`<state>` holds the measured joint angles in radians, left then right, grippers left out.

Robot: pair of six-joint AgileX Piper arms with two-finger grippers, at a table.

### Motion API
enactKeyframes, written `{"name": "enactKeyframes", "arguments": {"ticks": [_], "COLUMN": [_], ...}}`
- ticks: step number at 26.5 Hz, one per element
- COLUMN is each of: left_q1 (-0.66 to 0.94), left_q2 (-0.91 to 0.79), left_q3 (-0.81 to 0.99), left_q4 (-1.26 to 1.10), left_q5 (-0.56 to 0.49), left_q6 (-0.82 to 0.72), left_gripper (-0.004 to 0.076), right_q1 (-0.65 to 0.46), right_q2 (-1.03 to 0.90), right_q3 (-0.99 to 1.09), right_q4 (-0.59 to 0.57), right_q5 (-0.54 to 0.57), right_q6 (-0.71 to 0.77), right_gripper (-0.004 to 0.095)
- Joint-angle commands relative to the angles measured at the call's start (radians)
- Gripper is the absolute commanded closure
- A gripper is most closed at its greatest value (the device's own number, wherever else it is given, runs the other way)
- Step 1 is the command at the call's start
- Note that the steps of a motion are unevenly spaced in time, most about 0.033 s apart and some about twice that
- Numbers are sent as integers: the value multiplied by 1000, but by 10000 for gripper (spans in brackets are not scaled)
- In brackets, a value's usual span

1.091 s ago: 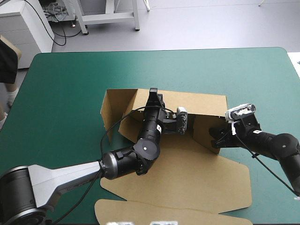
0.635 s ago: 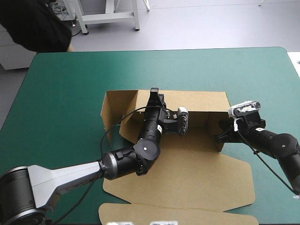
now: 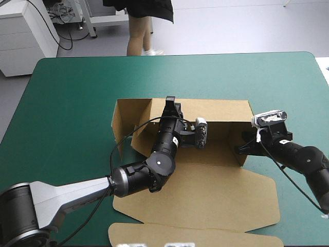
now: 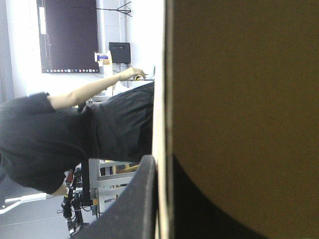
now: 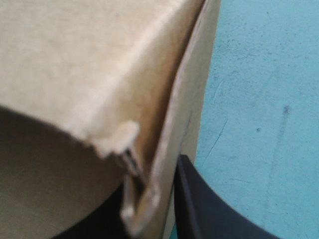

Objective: Fold the box

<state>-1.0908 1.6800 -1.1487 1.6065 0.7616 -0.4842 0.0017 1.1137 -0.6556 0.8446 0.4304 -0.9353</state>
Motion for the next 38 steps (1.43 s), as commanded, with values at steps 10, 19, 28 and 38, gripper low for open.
{"name": "enactKeyframes", "arguments": {"ticks": [10,19,28,38], "left_q1": [-5,-25,-158,-191], "left_q2": [-30,-32,-76,-247], "left_q3": [-16,-22,-22,-81], "left_q4": [91,210,210,210], "left_q5": [-53,-44,89,116], "left_q6": [-11,-13,-8,-8], "left_gripper": [526,356,433,671], "right_q1": [-1,-1,-1,-1], "right_q2": [47,196,254,339], "right_q3": [-153,-277,-427,-630], "right_q4": [-138,-271,-355,-445], "right_q5": [152,283,400,619], "right_q6": [81,228,360,494], "right_gripper": [904,904,904,905]}}
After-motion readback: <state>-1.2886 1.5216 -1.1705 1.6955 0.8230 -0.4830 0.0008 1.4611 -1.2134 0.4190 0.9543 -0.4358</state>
